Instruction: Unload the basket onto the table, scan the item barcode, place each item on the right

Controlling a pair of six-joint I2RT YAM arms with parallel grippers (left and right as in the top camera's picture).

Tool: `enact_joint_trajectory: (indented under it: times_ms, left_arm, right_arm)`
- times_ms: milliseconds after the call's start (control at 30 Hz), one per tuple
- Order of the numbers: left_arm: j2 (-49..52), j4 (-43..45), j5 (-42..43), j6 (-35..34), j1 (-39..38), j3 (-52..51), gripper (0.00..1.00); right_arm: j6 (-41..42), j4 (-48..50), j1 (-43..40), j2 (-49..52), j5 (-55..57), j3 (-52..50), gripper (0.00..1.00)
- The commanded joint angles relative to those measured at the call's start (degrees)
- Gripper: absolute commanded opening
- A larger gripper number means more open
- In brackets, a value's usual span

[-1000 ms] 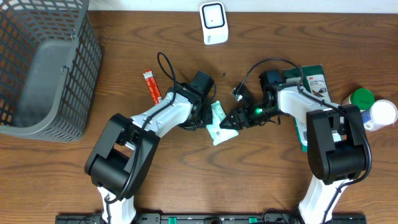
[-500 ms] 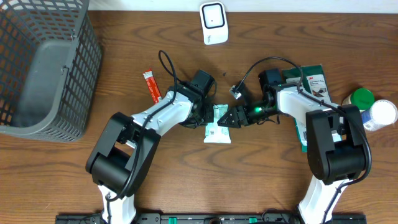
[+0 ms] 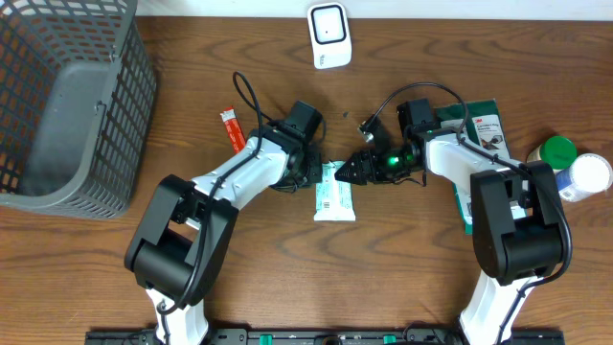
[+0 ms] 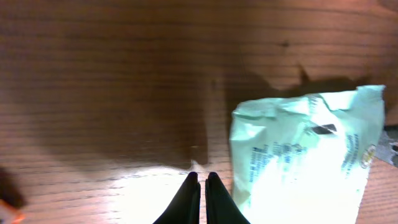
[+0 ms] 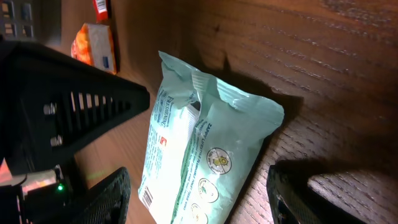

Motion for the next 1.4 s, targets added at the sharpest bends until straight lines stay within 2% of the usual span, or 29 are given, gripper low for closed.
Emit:
enact_joint_trajectory:
  times_ms: [0, 200, 367, 467, 700, 833, 967, 1100, 1267, 1367]
  left_arm:
    - [1.09, 0.98, 3.26, 0.66, -0.5, -1.44, 0.08]
    - [5.55, 2.32, 5.14, 0.66, -0.48, -1.84, 0.08]
    - [8.44, 1.6, 5.14, 1.16, -0.48, -1.84, 0.08]
    - [8.5, 1.64, 5.11, 1.36, -0.48, -1.84, 0.08]
    - [8.5, 1.79, 5.11, 1.75, -0.48, -1.84, 0.08]
    - [8.5, 1.84, 5.11, 1.75, -0.48, -1.84, 0.08]
    - [8.5, 1.84, 5.11, 1.75, -0.48, -1.84, 0.08]
    - [8.5, 1.79, 5.11, 1.75, -0.48, -1.84, 0.08]
    - [8.5, 0.85, 5.11, 1.77, -0.5, -1.84, 0.08]
    - [8.5, 0.55, 5.09, 2.29, -0.48, -1.84, 0.08]
  right_arm:
    - [1.66, 0.0, 1.46, 1.05, 5.6, -2.16, 0.67]
    - [8.35, 7.39, 4.22, 1.05, 5.57, -7.41, 0.65]
    - [11.47, 13.38, 5.44, 1.05, 1.77, -11.56, 0.47]
    - [11.45, 14.03, 4.96, 1.03, -1.77, -11.54, 0.41]
    - [9.49, 13.97, 3.72, 1.03, -8.57, -11.56, 0.36]
    - [8.41, 13.66, 3.85, 1.05, -7.91, -11.89, 0.4]
    - [9.49, 15.5, 4.92, 1.05, -4.35, -12.41, 0.22]
    - [13.46, 19.91, 5.31, 1.03, -4.57, -12.41, 0.19]
    - [16.02, 22.73, 4.83, 1.03, -7.65, -12.41, 0.22]
    - [16.02, 23.15, 4.76, 1.03, -10.25, -12.41, 0.01]
